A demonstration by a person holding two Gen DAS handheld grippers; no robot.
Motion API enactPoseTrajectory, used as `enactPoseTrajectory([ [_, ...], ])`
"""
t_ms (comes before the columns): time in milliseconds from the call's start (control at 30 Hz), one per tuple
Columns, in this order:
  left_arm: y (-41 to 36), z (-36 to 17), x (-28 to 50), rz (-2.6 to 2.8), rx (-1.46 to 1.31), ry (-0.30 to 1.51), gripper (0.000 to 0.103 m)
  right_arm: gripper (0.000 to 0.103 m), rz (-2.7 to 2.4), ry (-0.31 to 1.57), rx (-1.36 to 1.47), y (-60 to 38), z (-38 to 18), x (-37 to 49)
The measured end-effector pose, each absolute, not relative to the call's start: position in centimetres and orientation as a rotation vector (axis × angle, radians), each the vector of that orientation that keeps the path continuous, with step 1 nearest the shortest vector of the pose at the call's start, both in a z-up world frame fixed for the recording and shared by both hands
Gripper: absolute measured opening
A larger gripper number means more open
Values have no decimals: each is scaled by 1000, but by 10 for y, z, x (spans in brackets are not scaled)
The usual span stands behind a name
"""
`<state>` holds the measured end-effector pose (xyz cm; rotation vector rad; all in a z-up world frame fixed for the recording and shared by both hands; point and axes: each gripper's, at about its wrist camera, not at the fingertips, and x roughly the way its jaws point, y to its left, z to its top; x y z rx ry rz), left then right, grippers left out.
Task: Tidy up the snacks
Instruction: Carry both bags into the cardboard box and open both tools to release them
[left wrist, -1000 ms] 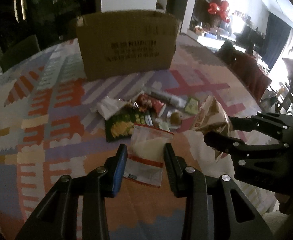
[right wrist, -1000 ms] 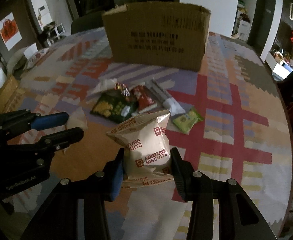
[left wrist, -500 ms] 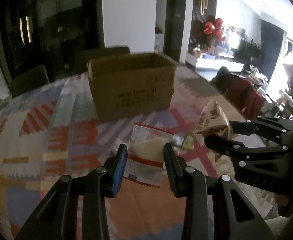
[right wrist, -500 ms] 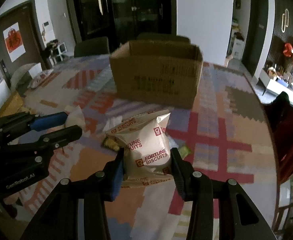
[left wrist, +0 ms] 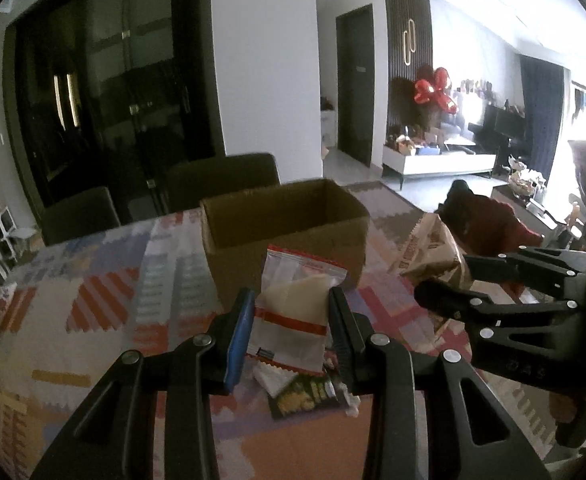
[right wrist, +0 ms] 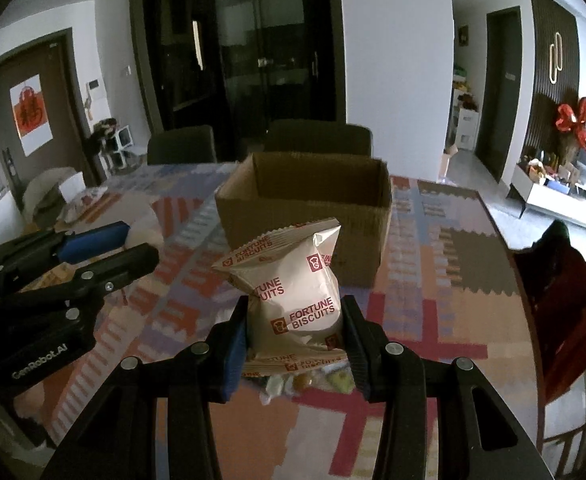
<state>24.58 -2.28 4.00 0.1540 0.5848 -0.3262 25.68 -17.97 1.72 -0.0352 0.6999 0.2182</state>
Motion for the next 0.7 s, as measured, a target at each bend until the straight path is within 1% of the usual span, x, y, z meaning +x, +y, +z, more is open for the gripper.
enactPoseTrajectory([
  [233, -21, 57, 273, -310, 145, 554, 37, 45, 214, 635, -3, -179, 42, 284],
  [400, -19, 66, 301, -298, 131, 576, 37, 45, 206, 587, -21, -174, 61, 306],
  [700, -15, 84, 349, -307, 100, 594, 37, 45, 221, 625, 0, -170, 71, 360],
])
